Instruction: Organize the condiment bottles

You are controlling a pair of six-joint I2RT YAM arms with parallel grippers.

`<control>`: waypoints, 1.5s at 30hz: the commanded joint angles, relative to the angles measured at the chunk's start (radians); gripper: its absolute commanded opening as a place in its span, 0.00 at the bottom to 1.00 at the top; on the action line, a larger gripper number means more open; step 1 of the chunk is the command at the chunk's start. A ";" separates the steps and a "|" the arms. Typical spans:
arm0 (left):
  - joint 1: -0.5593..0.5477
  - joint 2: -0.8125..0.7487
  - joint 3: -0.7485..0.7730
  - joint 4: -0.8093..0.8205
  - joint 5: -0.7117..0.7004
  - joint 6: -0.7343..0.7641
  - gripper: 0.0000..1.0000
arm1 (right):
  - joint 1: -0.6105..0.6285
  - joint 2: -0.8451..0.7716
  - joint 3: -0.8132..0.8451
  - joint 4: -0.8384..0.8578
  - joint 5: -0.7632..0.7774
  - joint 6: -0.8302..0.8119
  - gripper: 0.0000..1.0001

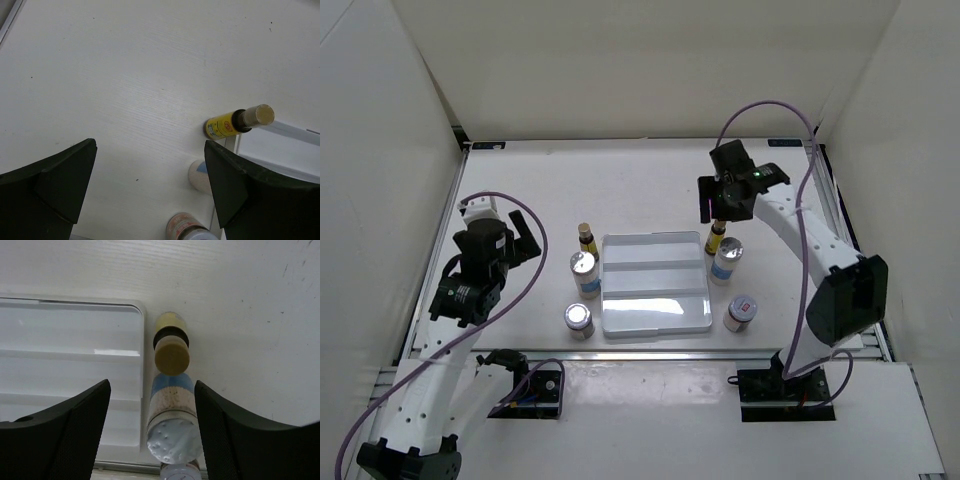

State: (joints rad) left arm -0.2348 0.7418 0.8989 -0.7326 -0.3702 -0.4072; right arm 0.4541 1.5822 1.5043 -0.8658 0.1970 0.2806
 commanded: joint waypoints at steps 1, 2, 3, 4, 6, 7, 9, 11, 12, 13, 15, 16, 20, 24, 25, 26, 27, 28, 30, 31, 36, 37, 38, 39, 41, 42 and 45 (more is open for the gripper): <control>0.003 -0.010 0.032 0.004 0.008 0.010 0.99 | 0.000 0.047 0.043 -0.019 0.090 0.003 0.72; 0.003 -0.010 0.032 0.004 0.008 0.010 0.99 | 0.000 0.058 0.043 -0.019 0.102 0.012 0.71; 0.003 -0.001 0.032 0.004 0.008 0.010 0.99 | 0.000 0.067 0.043 -0.019 0.102 0.012 0.70; 0.003 -0.001 0.032 0.004 0.008 0.010 0.99 | 0.000 0.077 0.043 -0.010 0.102 0.022 0.69; 0.003 0.011 0.032 0.004 0.008 0.010 0.99 | 0.000 0.088 0.043 -0.001 0.102 0.022 0.69; 0.003 0.022 0.032 0.004 0.008 0.010 0.99 | 0.000 0.088 0.043 -0.001 0.102 0.022 0.66; 0.003 0.022 0.032 0.004 0.017 0.010 0.99 | 0.000 0.099 0.043 0.008 0.102 0.022 0.64; 0.003 0.022 0.032 0.004 0.017 0.010 0.99 | -0.009 0.111 0.043 0.008 0.093 0.022 0.57; 0.003 0.022 0.032 0.004 0.017 0.010 0.99 | -0.009 0.111 0.043 0.017 0.084 0.022 0.54; 0.003 0.022 0.032 0.004 0.017 0.010 0.99 | -0.018 0.123 0.043 0.017 0.084 0.022 0.51; 0.003 0.022 0.032 0.004 0.008 0.010 0.99 | -0.029 0.134 0.043 0.017 0.070 0.022 0.43; 0.003 0.022 0.032 0.004 0.008 0.010 0.99 | -0.029 0.134 0.043 0.017 0.061 0.022 0.41; 0.003 0.022 0.032 0.004 0.008 0.010 0.99 | -0.029 0.134 0.043 0.017 0.070 0.022 0.24; 0.003 0.022 0.032 0.004 0.008 0.010 0.99 | 0.001 0.070 0.053 0.008 0.091 0.020 0.09; 0.003 0.022 0.032 0.004 0.008 0.010 0.99 | 0.017 0.040 0.053 0.008 0.146 0.020 0.08; 0.003 0.022 0.032 0.004 0.008 0.010 0.99 | 0.033 0.024 0.065 0.008 0.178 0.011 0.08; 0.003 0.031 0.032 0.004 0.008 0.010 0.99 | 0.070 -0.008 0.065 0.008 0.205 0.002 0.06; 0.003 0.031 0.032 0.004 0.008 0.010 0.99 | 0.087 -0.020 0.077 0.008 0.223 0.002 0.06; 0.003 0.031 0.032 0.004 0.008 0.010 0.99 | 0.132 -0.040 0.088 0.008 0.248 -0.027 0.05; 0.003 0.031 0.032 0.004 0.008 0.010 0.99 | 0.147 -0.050 0.088 0.008 0.248 -0.027 0.05; 0.003 0.031 0.032 0.004 0.008 0.010 0.99 | 0.224 -0.039 0.119 0.008 0.272 -0.040 0.05; 0.003 0.031 0.032 0.004 0.008 0.010 0.99 | 0.224 -0.030 0.119 0.008 0.262 -0.029 0.05; 0.003 0.031 0.032 0.004 0.008 0.010 0.99 | 0.233 -0.030 0.119 0.008 0.262 -0.020 0.05; 0.003 0.031 0.032 0.004 0.008 0.010 0.99 | 0.233 -0.016 0.119 0.008 0.246 -0.020 0.03; 0.003 0.031 0.032 0.004 0.008 0.010 0.99 | 0.233 -0.001 0.108 0.008 0.234 -0.009 0.03; 0.003 0.031 0.032 0.004 0.008 0.010 0.99 | 0.233 0.013 0.108 0.008 0.220 0.000 0.03; 0.003 0.031 0.032 0.004 0.008 0.010 0.99 | 0.233 0.033 0.068 0.043 0.176 0.018 0.02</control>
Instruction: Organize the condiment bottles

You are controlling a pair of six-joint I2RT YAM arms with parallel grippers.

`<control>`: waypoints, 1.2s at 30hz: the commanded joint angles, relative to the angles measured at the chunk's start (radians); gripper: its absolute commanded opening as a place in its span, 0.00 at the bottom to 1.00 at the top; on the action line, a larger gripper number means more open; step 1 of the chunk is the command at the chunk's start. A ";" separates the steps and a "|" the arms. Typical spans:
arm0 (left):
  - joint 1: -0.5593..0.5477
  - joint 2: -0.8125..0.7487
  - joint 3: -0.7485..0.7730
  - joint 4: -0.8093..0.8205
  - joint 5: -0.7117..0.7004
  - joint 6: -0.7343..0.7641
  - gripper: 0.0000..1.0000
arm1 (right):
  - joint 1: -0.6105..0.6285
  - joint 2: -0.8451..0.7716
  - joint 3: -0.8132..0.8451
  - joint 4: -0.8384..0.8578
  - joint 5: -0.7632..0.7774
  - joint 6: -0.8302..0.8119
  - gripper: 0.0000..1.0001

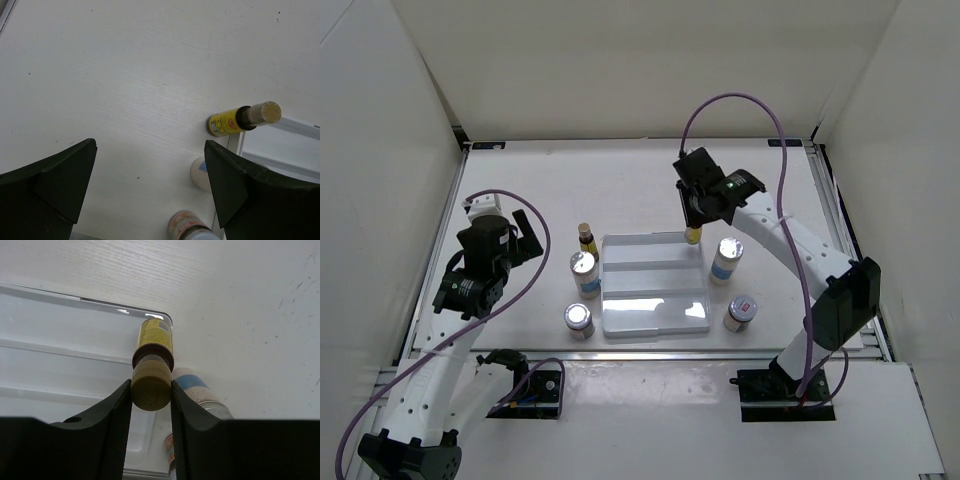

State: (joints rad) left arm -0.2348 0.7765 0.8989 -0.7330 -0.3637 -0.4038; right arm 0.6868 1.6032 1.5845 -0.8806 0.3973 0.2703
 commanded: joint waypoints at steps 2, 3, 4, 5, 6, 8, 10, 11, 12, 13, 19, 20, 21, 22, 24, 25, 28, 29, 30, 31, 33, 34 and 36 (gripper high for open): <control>0.003 -0.003 0.032 0.004 0.002 0.006 0.99 | 0.000 0.012 -0.032 0.072 -0.047 0.038 0.02; 0.003 -0.003 0.032 0.004 0.002 0.006 0.99 | 0.000 0.012 -0.046 0.084 -0.058 0.050 0.02; 0.003 -0.003 0.032 0.004 0.002 0.006 0.99 | 0.000 0.021 -0.055 0.084 -0.069 0.066 0.02; 0.003 -0.003 0.032 0.004 0.002 0.006 0.99 | 0.000 0.021 -0.055 0.094 -0.084 0.066 0.02; 0.003 -0.003 0.032 0.004 0.002 0.006 0.99 | 0.000 0.021 -0.067 0.094 -0.093 0.078 0.02; 0.003 -0.003 0.032 0.004 0.002 0.006 0.99 | 0.000 0.021 -0.077 0.103 -0.104 0.092 0.02; 0.003 -0.003 0.032 0.004 0.002 0.006 0.99 | 0.000 0.021 -0.104 0.117 -0.115 0.092 0.02; 0.003 -0.003 0.032 0.004 0.002 0.006 0.99 | 0.000 0.021 -0.104 0.126 -0.115 0.092 0.02; 0.003 -0.003 0.032 0.004 0.002 0.006 0.99 | 0.000 0.035 -0.104 0.126 -0.115 0.092 0.09; 0.003 -0.003 0.032 0.004 0.002 0.006 0.99 | 0.000 0.035 -0.104 0.126 -0.104 0.101 0.18; 0.003 0.006 0.032 0.004 0.002 0.006 0.99 | 0.000 0.072 -0.104 0.108 -0.083 0.113 0.79; 0.003 0.006 0.032 0.004 0.002 0.006 0.99 | 0.000 0.063 -0.104 0.108 -0.066 0.124 0.84; 0.003 0.015 0.032 0.004 0.002 0.016 0.99 | 0.000 0.063 -0.104 0.098 -0.057 0.124 0.89; 0.003 0.015 0.032 0.004 0.002 0.016 0.99 | 0.000 0.034 -0.104 0.083 -0.037 0.124 0.94; 0.003 0.015 0.032 0.004 0.031 0.016 0.99 | 0.000 0.005 -0.093 0.060 -0.014 0.124 1.00; 0.003 0.015 0.032 0.013 0.054 0.016 0.99 | 0.000 -0.037 -0.081 0.037 -0.002 0.124 1.00; 0.003 0.024 0.032 0.026 0.095 0.025 0.99 | 0.010 -0.153 -0.072 0.000 0.058 0.124 1.00; 0.003 0.033 0.032 0.026 0.112 0.034 0.99 | 0.010 -0.188 -0.090 -0.012 0.069 0.124 1.00; 0.003 0.043 0.032 0.038 0.135 0.043 0.99 | 0.010 -0.227 -0.103 -0.012 0.069 0.124 1.00; 0.003 0.043 0.032 0.062 0.200 0.043 0.96 | 0.010 -0.303 -0.116 -0.012 0.080 0.110 1.00; 0.003 0.053 0.041 0.090 0.279 0.054 0.91 | 0.010 -0.379 -0.145 -0.035 0.092 0.101 1.00; 0.003 0.084 0.041 0.102 0.345 0.054 0.89 | 0.010 -0.447 -0.171 -0.035 0.092 0.101 1.00; 0.003 0.122 0.093 0.125 0.380 0.054 0.89 | 0.010 -0.533 -0.195 -0.064 0.092 0.101 1.00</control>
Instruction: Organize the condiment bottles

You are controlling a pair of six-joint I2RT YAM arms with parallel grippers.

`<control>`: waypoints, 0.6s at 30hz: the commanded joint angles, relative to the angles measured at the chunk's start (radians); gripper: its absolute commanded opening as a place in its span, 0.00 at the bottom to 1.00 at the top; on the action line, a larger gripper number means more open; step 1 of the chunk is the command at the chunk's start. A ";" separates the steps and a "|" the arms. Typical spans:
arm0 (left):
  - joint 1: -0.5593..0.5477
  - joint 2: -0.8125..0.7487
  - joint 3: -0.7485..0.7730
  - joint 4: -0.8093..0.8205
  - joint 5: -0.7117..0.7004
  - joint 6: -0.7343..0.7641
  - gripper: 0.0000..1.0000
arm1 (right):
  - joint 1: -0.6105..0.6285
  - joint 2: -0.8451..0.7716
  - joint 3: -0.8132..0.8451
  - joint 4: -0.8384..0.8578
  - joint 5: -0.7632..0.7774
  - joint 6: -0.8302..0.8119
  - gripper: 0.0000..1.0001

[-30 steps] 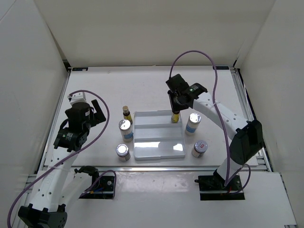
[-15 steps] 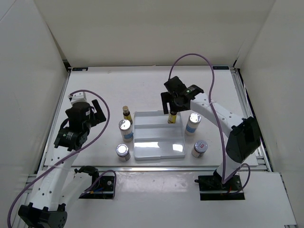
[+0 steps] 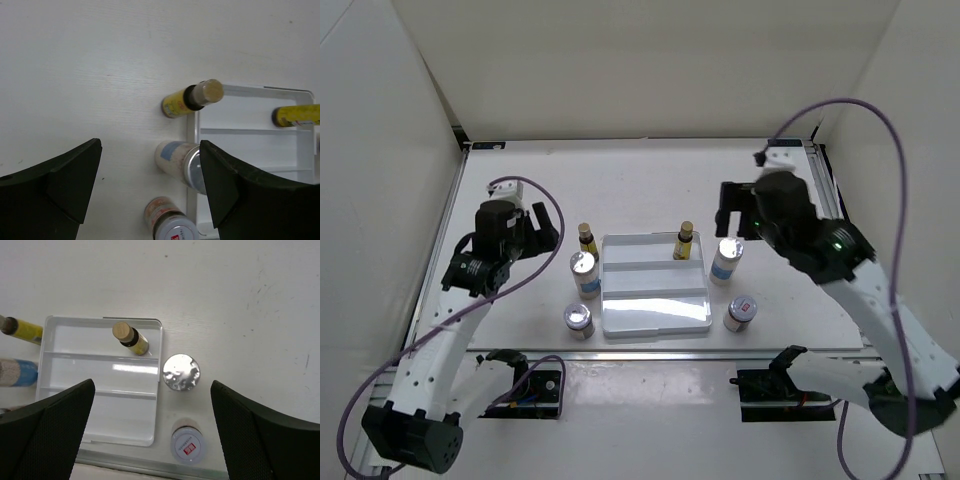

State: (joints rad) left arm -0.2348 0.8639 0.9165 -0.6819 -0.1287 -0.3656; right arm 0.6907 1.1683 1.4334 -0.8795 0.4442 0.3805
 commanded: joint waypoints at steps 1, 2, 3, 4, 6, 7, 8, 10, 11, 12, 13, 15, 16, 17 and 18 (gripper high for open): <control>0.003 0.091 0.097 0.074 0.156 0.016 0.89 | 0.006 -0.123 -0.053 -0.065 0.045 -0.009 1.00; 0.003 0.125 0.140 0.074 0.165 0.016 0.89 | 0.006 -0.145 -0.063 -0.081 0.045 -0.009 1.00; -0.007 0.164 0.162 0.074 0.182 0.037 0.90 | 0.006 -0.179 -0.082 -0.102 0.057 0.000 1.00; -0.023 0.244 0.185 0.074 0.195 0.054 0.90 | -0.003 -0.194 -0.094 -0.102 0.057 0.000 1.00; -0.047 0.320 0.252 0.074 0.180 0.079 0.91 | -0.003 -0.217 -0.132 -0.130 0.082 0.000 1.00; -0.070 0.354 0.274 0.064 0.164 0.097 0.91 | -0.003 -0.229 -0.142 -0.140 0.097 0.011 1.00; -0.080 0.407 0.289 0.064 0.152 0.097 0.91 | -0.003 -0.229 -0.142 -0.153 0.097 0.011 1.00; -0.092 0.454 0.327 0.064 0.129 0.106 0.91 | -0.003 -0.239 -0.153 -0.191 0.116 0.021 1.00; -0.092 0.493 0.338 0.064 0.129 0.106 0.93 | -0.003 -0.251 -0.165 -0.200 0.116 0.021 1.00; -0.103 0.512 0.347 0.064 0.129 0.116 0.93 | -0.003 -0.263 -0.165 -0.211 0.125 0.034 1.00; -0.103 0.527 0.360 0.064 0.120 0.116 0.93 | -0.003 -0.263 -0.165 -0.211 0.125 0.034 1.00; -0.129 0.564 0.369 0.064 0.097 0.116 0.91 | -0.003 -0.292 -0.176 -0.211 0.125 0.034 1.00; -0.142 0.573 0.369 0.064 0.086 0.116 0.91 | -0.003 -0.292 -0.186 -0.211 0.125 0.034 1.00; -0.143 0.584 0.369 0.064 0.075 0.116 0.91 | -0.003 -0.305 -0.186 -0.211 0.125 0.034 1.00; -0.152 0.601 0.369 0.064 0.063 0.116 0.91 | -0.003 -0.305 -0.186 -0.211 0.125 0.034 1.00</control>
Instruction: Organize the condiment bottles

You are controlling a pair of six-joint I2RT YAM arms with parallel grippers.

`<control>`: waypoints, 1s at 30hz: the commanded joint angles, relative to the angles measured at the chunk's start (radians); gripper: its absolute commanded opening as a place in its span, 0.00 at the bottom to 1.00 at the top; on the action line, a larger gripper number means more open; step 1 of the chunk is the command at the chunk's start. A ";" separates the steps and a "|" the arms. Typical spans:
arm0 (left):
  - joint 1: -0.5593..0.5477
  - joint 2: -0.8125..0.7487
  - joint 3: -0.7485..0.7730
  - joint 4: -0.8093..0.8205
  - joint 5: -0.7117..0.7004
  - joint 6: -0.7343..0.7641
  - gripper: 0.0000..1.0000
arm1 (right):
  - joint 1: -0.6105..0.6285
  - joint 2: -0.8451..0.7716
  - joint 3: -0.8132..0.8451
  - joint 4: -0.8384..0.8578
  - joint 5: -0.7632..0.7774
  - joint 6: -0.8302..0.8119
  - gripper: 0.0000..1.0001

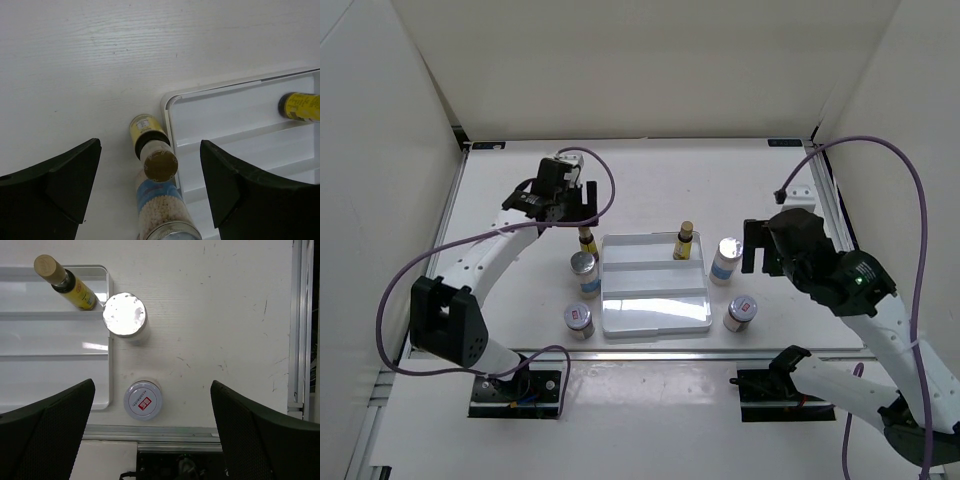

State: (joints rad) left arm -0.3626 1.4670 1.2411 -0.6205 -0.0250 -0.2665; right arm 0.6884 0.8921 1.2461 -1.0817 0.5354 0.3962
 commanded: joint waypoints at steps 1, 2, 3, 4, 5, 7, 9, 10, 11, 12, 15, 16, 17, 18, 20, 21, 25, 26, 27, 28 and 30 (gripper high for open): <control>-0.024 -0.002 0.044 0.002 -0.041 0.016 0.90 | -0.001 -0.038 0.001 -0.018 0.034 0.018 1.00; -0.024 0.009 0.044 0.002 -0.050 0.016 0.87 | -0.001 -0.038 0.001 -0.018 0.034 0.018 1.00; -0.024 0.009 0.044 0.002 -0.050 0.006 0.85 | -0.001 -0.038 0.001 -0.018 0.034 0.018 1.00; -0.024 0.021 0.035 0.002 -0.050 0.006 0.80 | -0.001 -0.038 0.001 -0.027 0.034 0.018 1.00; -0.024 0.021 0.026 0.002 -0.050 -0.003 0.77 | -0.001 -0.038 0.001 -0.027 0.034 0.018 1.00; -0.024 0.021 0.015 0.002 -0.050 -0.004 0.72 | -0.001 -0.038 0.001 -0.027 0.043 0.018 1.00; -0.024 0.021 -0.006 0.002 -0.050 -0.029 0.71 | -0.001 -0.038 0.001 -0.037 0.043 0.018 1.00; -0.024 0.021 -0.006 0.002 -0.050 -0.030 0.71 | -0.001 -0.029 0.001 -0.037 0.043 0.018 1.00; -0.024 0.021 -0.020 0.002 -0.050 -0.030 0.71 | -0.001 -0.028 0.001 -0.037 0.043 0.018 1.00; -0.024 0.021 -0.031 0.002 -0.050 -0.040 0.71 | -0.001 -0.028 0.001 -0.037 0.043 0.018 1.00; -0.033 0.021 -0.031 0.002 -0.050 -0.040 0.69 | -0.001 -0.028 -0.008 -0.037 0.034 0.018 1.00; -0.033 0.032 -0.031 -0.007 -0.040 -0.040 0.69 | -0.001 -0.028 -0.008 -0.037 0.034 0.018 1.00; -0.033 0.032 -0.031 -0.007 -0.039 -0.040 0.68 | -0.001 -0.028 -0.008 -0.037 0.034 0.018 1.00; -0.042 0.041 -0.031 -0.007 -0.039 -0.040 0.68 | -0.001 -0.019 -0.008 -0.037 0.034 0.018 1.00; -0.042 0.041 -0.031 -0.007 -0.039 -0.040 0.62 | -0.001 -0.019 -0.008 -0.047 0.034 0.018 1.00; -0.042 0.041 -0.031 -0.018 -0.039 -0.040 0.60 | -0.001 -0.019 -0.008 -0.047 0.034 0.027 1.00; -0.052 0.001 0.000 -0.038 -0.049 -0.040 0.43 | -0.001 -0.028 -0.008 -0.058 0.043 0.027 1.00; -0.061 -0.008 0.009 -0.038 -0.059 -0.040 0.39 | -0.001 -0.028 -0.008 -0.058 0.043 0.027 1.00; -0.061 -0.017 0.033 -0.047 -0.068 -0.040 0.31 | -0.001 -0.028 -0.008 -0.058 0.043 0.027 1.00; -0.070 -0.026 0.047 -0.057 -0.087 -0.040 0.27 | -0.001 -0.038 -0.008 -0.058 0.043 0.027 1.00; -0.079 -0.056 0.096 -0.070 -0.119 -0.040 0.16 | -0.001 -0.038 -0.008 -0.058 0.043 0.027 1.00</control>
State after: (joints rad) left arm -0.4244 1.5059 1.2404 -0.6815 -0.0944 -0.3038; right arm 0.6884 0.8715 1.2449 -1.1294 0.5514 0.4122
